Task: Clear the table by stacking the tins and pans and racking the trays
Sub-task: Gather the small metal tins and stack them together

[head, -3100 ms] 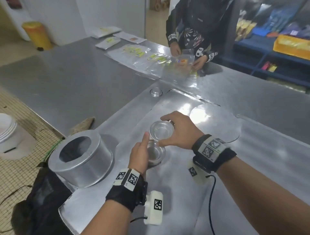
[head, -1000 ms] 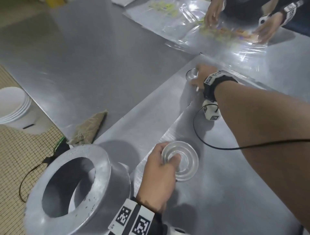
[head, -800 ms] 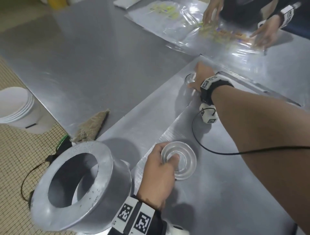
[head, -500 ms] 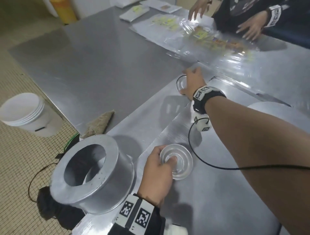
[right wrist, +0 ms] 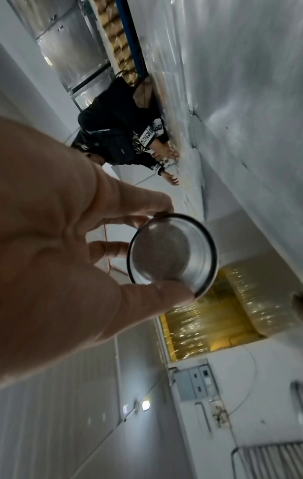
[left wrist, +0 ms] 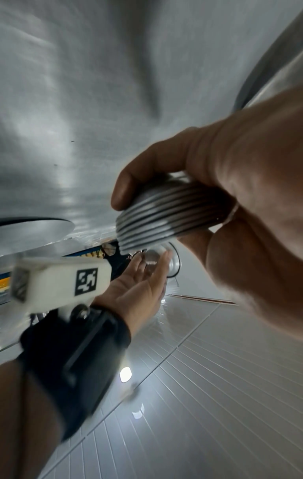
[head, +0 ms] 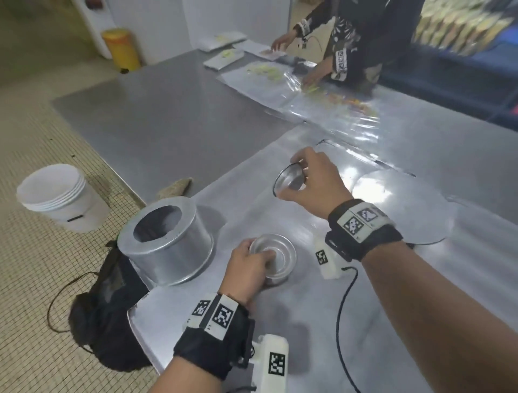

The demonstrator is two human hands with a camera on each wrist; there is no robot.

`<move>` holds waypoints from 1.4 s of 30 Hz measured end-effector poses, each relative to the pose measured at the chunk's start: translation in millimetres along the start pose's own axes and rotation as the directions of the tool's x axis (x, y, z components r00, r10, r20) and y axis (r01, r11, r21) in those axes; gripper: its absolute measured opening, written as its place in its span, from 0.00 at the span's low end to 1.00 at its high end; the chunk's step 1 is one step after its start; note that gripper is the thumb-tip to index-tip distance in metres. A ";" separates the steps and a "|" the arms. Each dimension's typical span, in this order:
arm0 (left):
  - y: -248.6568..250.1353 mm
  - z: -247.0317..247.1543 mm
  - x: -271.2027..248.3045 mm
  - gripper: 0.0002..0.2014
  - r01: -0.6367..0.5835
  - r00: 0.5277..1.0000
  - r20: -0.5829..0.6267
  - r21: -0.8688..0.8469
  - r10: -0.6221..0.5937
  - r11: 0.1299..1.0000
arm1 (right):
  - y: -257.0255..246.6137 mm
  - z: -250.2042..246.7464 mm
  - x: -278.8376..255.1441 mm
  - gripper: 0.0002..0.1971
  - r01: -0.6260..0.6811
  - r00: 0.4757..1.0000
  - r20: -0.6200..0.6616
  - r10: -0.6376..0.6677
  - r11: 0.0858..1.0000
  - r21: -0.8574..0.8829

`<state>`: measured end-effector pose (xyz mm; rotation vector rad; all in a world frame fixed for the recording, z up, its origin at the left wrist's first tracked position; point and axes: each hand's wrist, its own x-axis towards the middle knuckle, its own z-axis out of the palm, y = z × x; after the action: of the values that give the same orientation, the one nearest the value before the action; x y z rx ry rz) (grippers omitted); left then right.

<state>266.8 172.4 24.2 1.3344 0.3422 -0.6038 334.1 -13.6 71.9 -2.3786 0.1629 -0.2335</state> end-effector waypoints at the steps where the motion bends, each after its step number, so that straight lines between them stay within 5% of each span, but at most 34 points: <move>1: -0.6 3.8 -8.3 0.09 0.016 1.000 0.007 -0.028 -0.015 0.999 | -5.3 -6.4 -18.4 0.32 0.003 1.000 -0.014 -0.003 1.000 0.030; 4: -2.9 12.6 -33.1 0.07 0.038 0.999 0.015 -0.043 -0.037 0.998 | -18.1 -22.1 -74.0 0.32 -0.007 0.999 -0.053 0.012 0.994 0.106; 14: -27.2 31.6 -99.9 0.33 0.042 0.958 0.284 0.020 -0.046 0.999 | -39.0 -44.3 -233.6 0.31 -0.029 0.981 -0.173 0.087 0.950 0.310; 24: -57.3 53.4 -152.5 0.15 -0.022 0.902 0.432 0.106 -0.026 0.994 | -21.7 -39.4 -324.0 0.31 -0.071 0.955 -0.234 0.181 0.907 0.414; 42: -103.0 57.7 -181.0 0.11 -0.087 0.945 0.328 0.248 0.000 0.965 | 17.2 -54.1 -391.6 0.42 -0.229 0.970 0.018 0.242 0.886 0.404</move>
<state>55.1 142.9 55.6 1.4585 -0.0401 -0.8397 -60.3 9.9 51.3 -1.9219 0.3800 -0.1708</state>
